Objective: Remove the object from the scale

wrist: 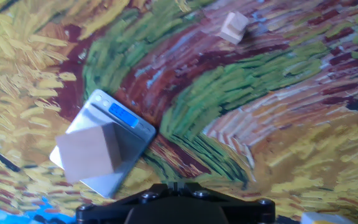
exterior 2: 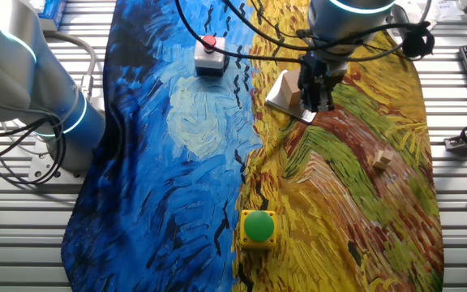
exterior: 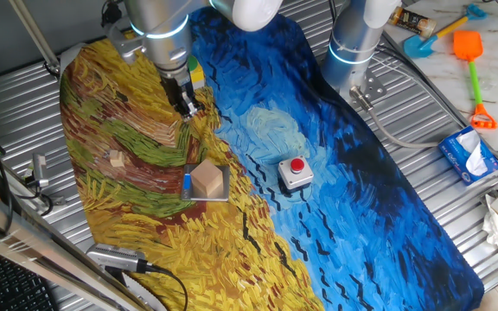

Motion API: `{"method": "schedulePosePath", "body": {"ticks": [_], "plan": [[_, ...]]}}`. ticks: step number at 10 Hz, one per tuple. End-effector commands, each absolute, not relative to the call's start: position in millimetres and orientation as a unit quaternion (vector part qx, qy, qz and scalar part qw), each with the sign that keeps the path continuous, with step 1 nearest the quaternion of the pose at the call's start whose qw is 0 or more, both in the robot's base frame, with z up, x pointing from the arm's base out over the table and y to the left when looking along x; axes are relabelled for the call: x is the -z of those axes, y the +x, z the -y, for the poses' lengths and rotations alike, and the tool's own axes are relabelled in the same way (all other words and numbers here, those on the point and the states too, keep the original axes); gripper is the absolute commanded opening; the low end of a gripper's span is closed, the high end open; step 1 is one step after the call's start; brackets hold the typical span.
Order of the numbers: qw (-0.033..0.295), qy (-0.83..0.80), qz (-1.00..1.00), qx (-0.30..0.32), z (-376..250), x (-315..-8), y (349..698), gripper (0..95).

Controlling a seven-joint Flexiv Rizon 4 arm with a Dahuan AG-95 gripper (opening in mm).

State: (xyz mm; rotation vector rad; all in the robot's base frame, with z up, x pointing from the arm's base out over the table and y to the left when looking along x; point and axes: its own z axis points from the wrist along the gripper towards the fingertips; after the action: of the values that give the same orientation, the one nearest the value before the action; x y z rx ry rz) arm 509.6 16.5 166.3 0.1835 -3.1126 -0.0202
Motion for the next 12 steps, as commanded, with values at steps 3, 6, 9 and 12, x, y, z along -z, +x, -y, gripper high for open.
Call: {"method": "schedulePosePath", "body": {"ticks": [3,6,9,12], "plan": [[0.015,0.054,0.998,0.012,-29.0,-164.5,518.9,0.0],[0.016,0.053,0.998,0.011,-28.7,-164.4,518.3,0.0],[0.013,0.056,0.998,0.011,-27.4,-164.1,516.2,0.0],[0.012,0.062,0.998,0.011,-27.0,-162.9,516.0,0.0]]}}
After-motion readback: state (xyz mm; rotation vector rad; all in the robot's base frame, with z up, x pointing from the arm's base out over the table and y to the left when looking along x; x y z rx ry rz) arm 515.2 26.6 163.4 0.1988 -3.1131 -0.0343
